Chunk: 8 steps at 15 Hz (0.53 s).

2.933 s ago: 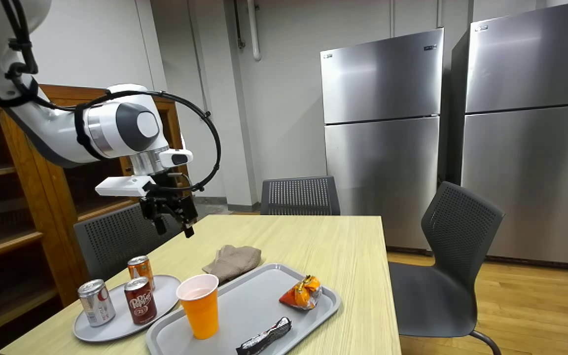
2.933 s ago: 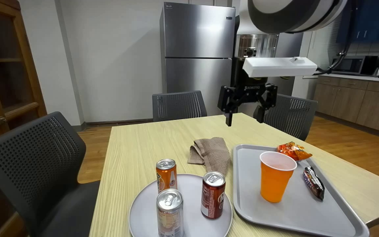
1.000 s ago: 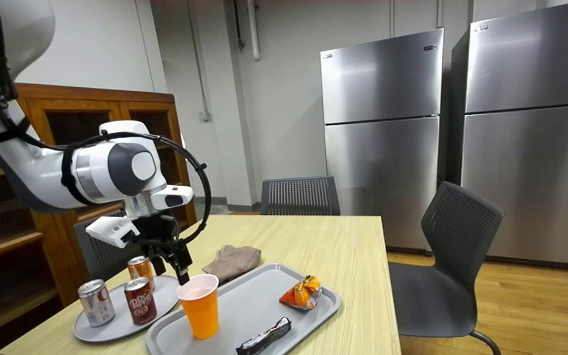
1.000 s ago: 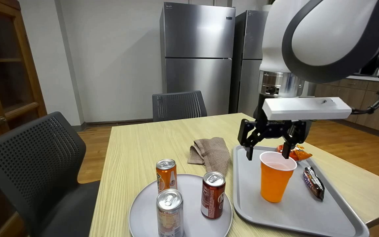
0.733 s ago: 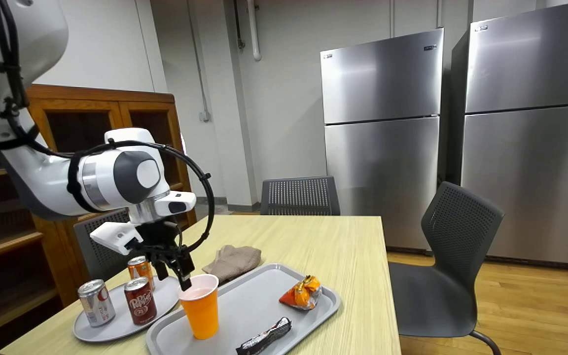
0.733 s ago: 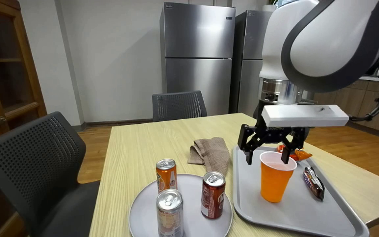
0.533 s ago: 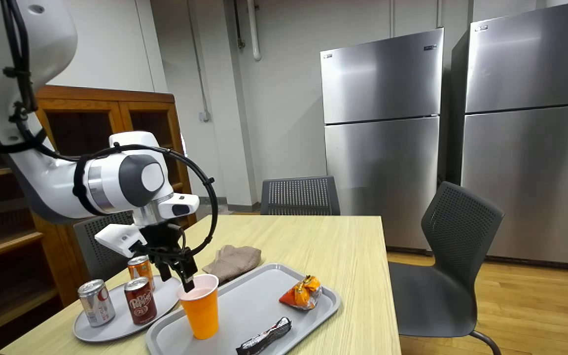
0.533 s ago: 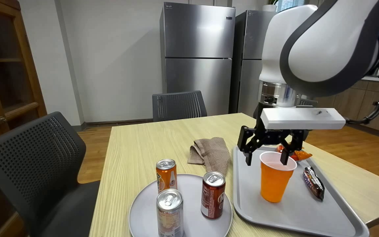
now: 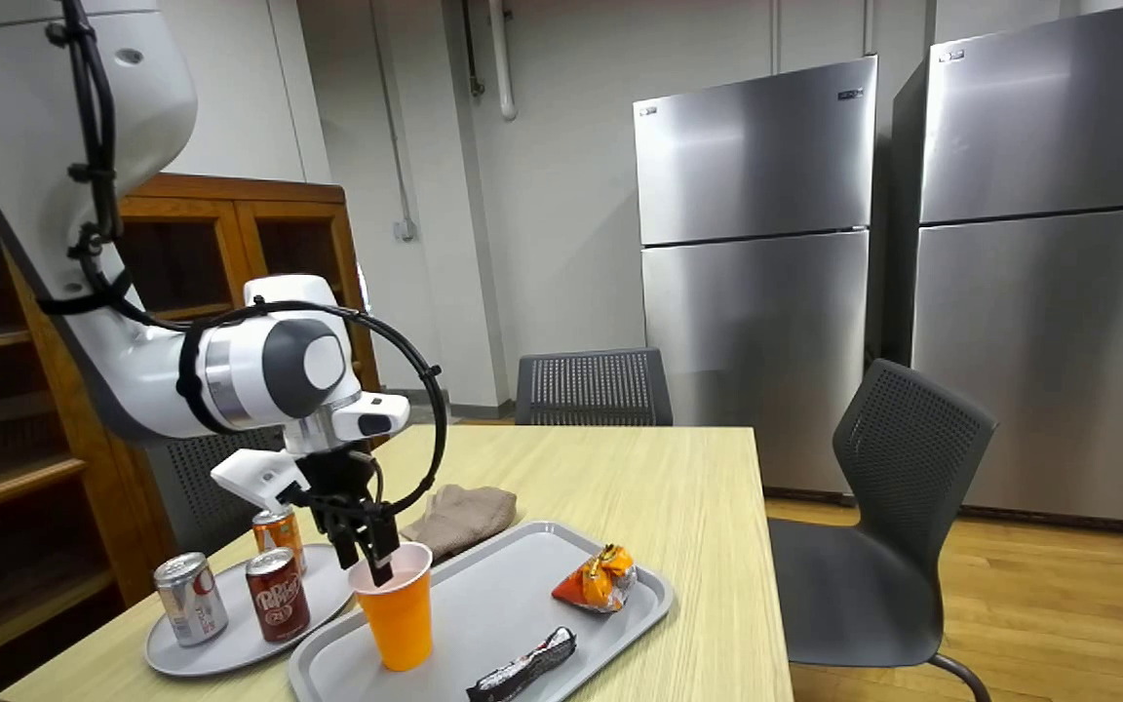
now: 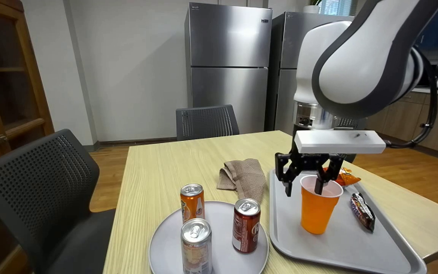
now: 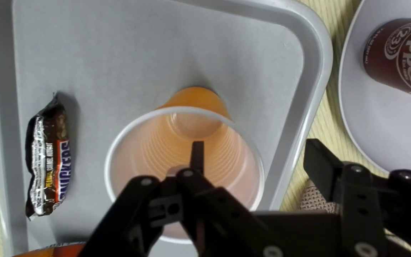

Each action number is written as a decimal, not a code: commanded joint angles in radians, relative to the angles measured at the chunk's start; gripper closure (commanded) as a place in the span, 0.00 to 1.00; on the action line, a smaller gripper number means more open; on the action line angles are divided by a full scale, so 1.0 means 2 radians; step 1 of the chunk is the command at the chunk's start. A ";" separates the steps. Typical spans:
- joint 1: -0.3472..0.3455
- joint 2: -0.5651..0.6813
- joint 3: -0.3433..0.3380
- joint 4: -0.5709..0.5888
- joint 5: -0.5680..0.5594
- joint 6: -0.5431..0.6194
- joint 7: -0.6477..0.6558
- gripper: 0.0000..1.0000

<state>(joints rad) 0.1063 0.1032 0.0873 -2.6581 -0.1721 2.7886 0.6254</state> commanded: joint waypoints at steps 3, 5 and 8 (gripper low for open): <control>0.023 0.017 -0.018 0.021 -0.007 -0.010 0.008 0.73; 0.029 0.010 -0.025 0.021 -0.013 -0.015 0.011 0.88; 0.031 -0.004 -0.027 0.018 -0.005 -0.030 0.006 1.00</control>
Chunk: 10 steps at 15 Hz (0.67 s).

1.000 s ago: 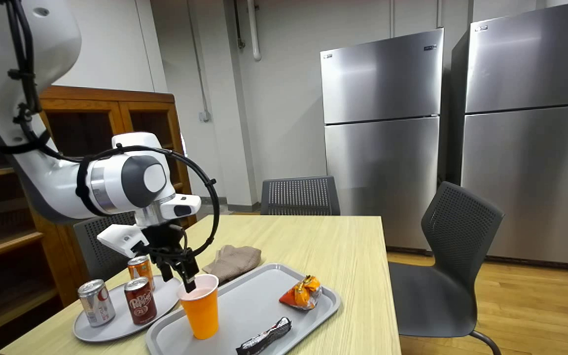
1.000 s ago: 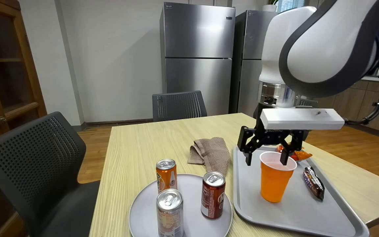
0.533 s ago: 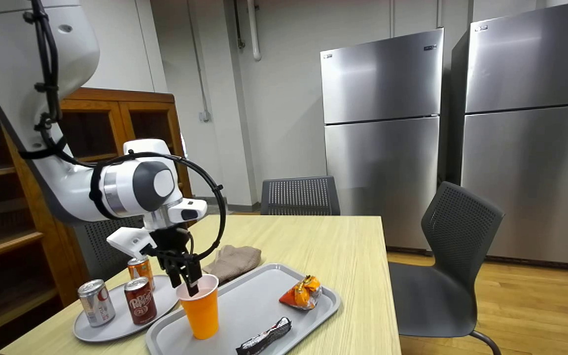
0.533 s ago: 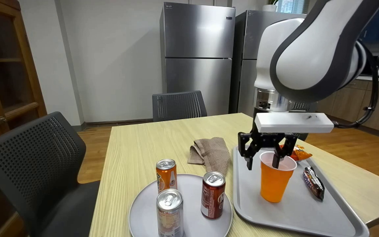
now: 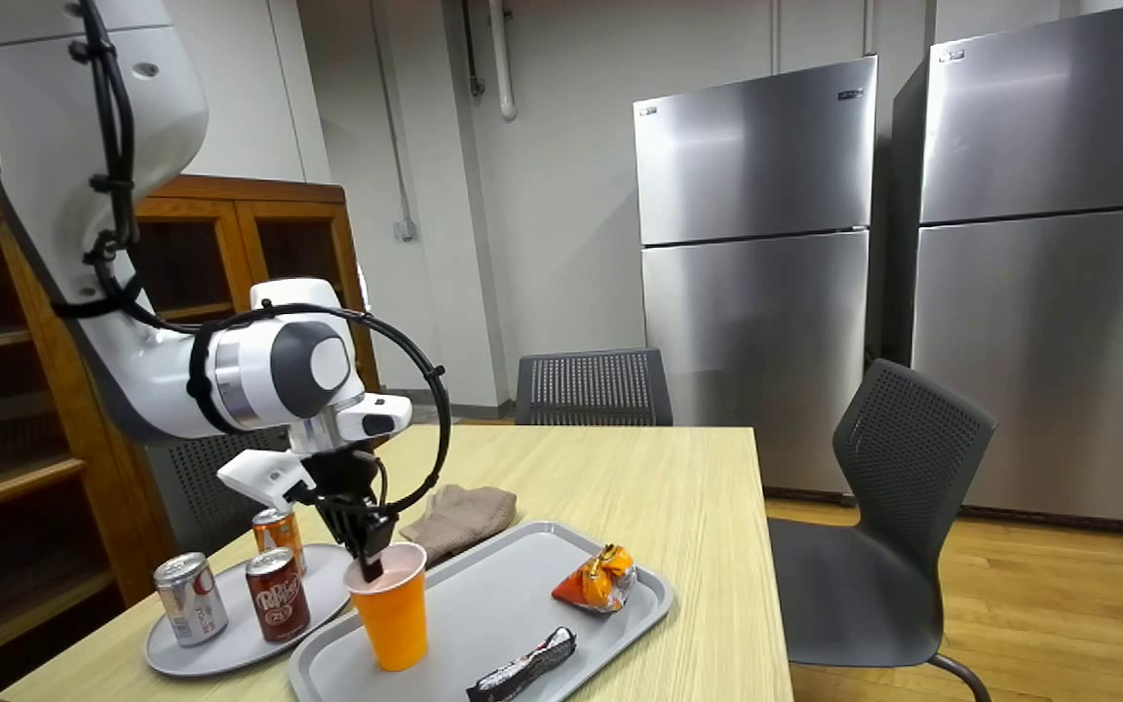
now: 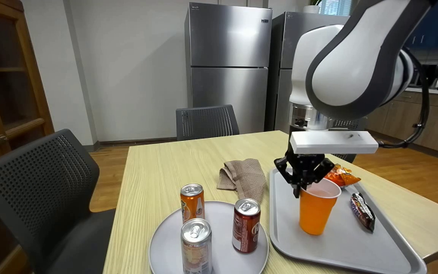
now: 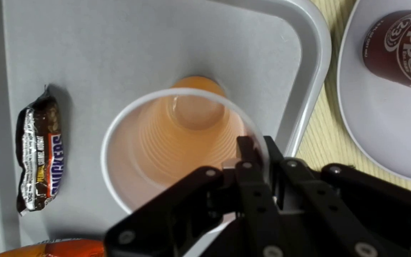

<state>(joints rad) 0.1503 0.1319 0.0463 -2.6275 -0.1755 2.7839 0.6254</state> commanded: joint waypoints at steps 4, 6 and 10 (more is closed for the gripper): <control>0.011 -0.046 -0.011 -0.001 -0.021 -0.049 0.027 0.99; 0.008 -0.067 -0.009 0.002 -0.034 -0.063 0.043 0.99; -0.006 -0.103 0.007 0.020 -0.056 -0.102 0.079 0.99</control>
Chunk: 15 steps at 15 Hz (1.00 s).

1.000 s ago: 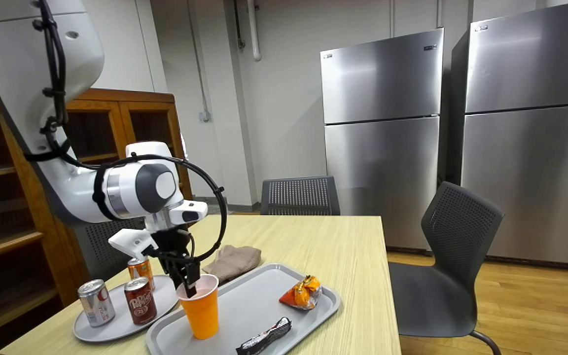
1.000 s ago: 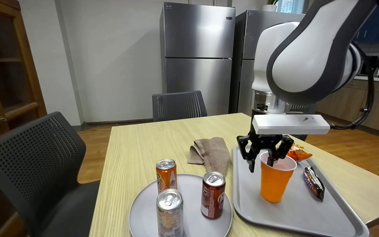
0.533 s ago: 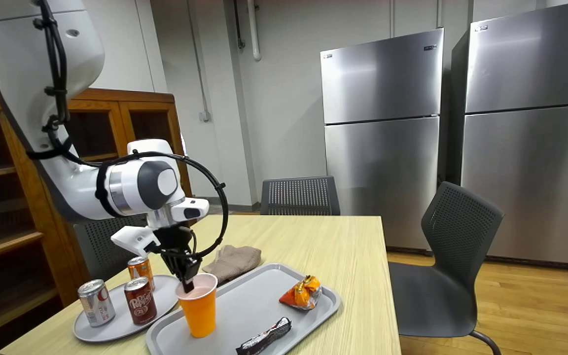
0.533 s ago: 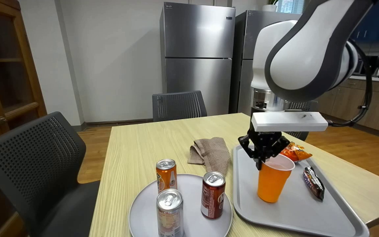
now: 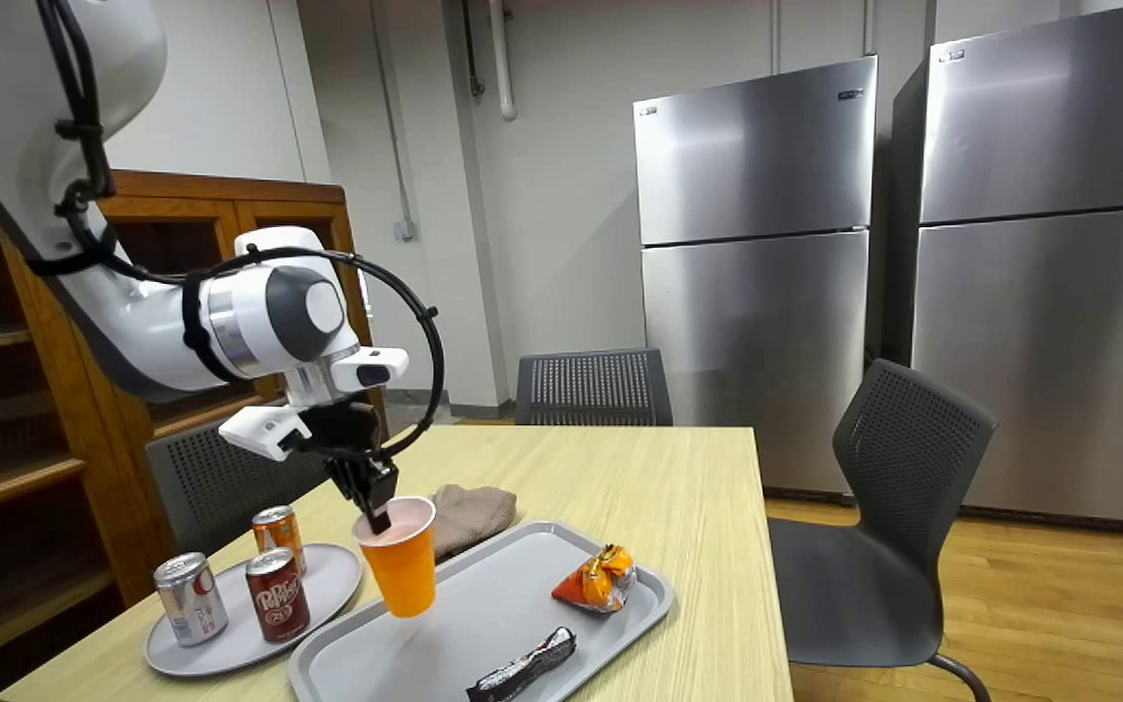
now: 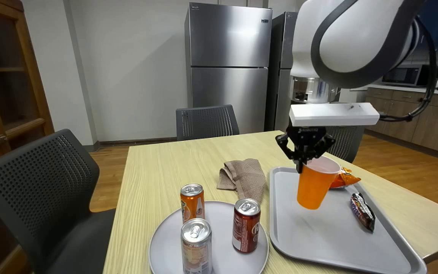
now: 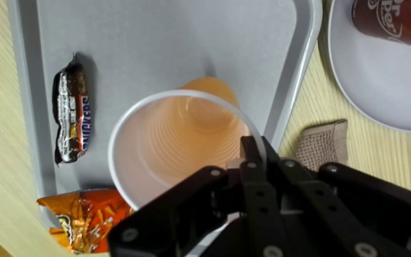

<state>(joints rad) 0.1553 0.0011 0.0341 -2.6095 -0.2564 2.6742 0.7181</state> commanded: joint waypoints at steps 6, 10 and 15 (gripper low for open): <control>-0.038 -0.041 0.015 0.054 -0.024 -0.071 0.043 0.99; -0.064 -0.015 0.000 0.086 -0.017 -0.061 0.015 0.99; -0.083 0.036 -0.025 0.137 -0.002 -0.053 -0.019 0.99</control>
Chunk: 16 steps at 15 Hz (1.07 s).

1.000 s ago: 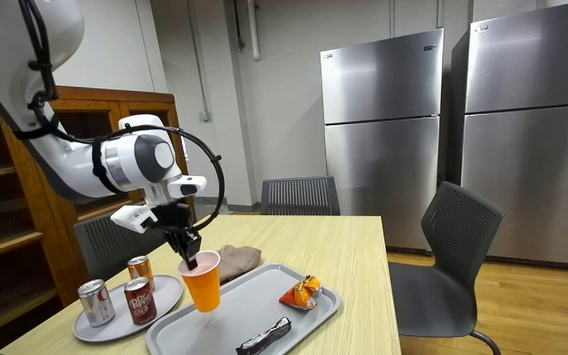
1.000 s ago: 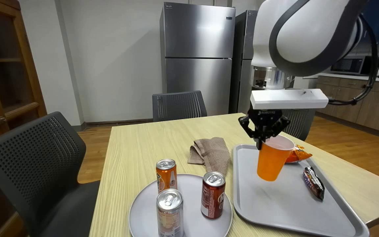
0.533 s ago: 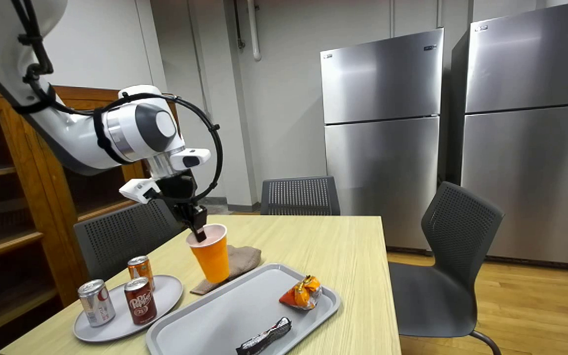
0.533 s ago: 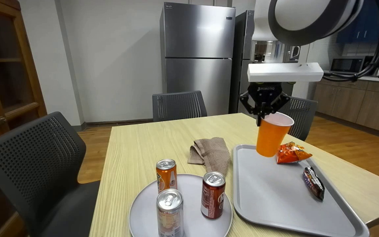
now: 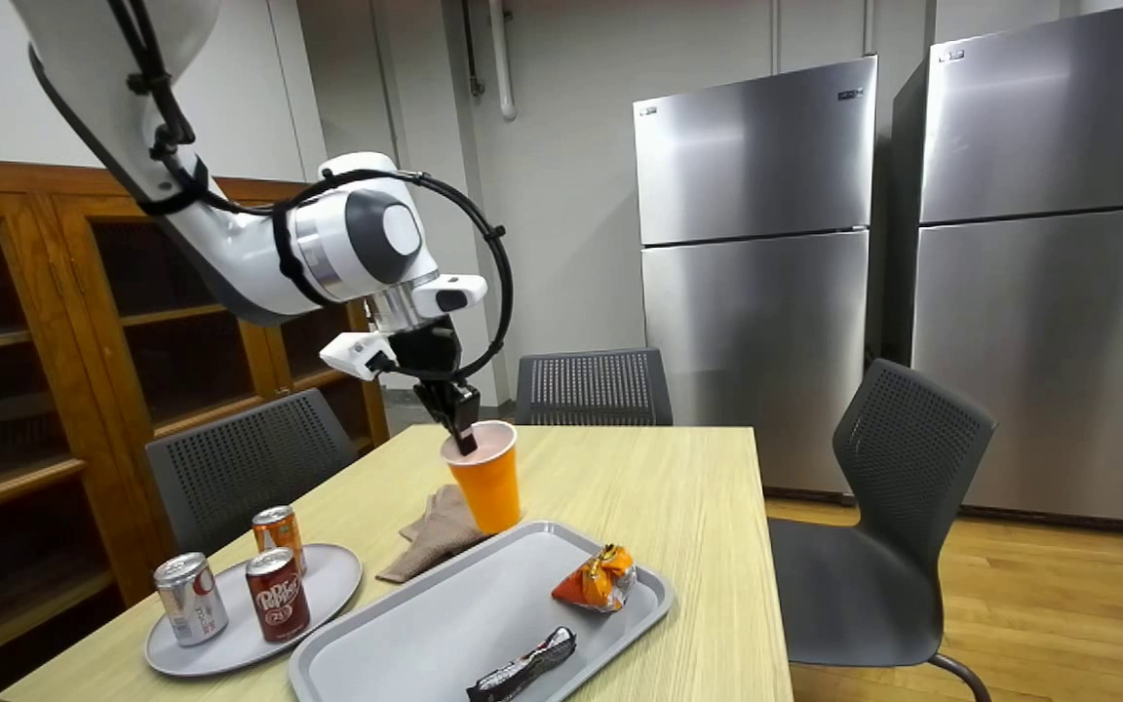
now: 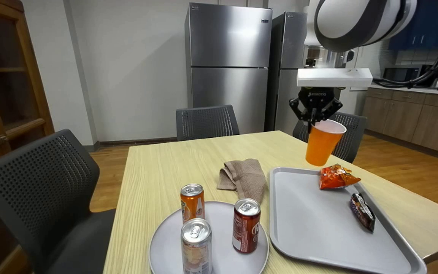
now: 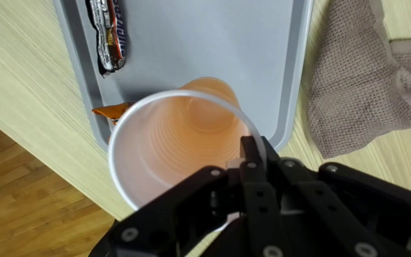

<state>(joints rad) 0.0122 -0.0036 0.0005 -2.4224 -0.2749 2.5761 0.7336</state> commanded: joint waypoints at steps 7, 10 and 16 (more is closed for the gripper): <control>-0.013 0.126 -0.036 0.134 0.073 -0.008 -0.094 0.99; -0.012 0.160 -0.041 0.178 0.102 -0.019 -0.114 0.99; -0.003 0.223 -0.048 0.264 0.115 -0.039 -0.122 0.99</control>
<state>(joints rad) -0.0100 0.3708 -0.0812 -2.0107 -0.0762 2.5648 0.5228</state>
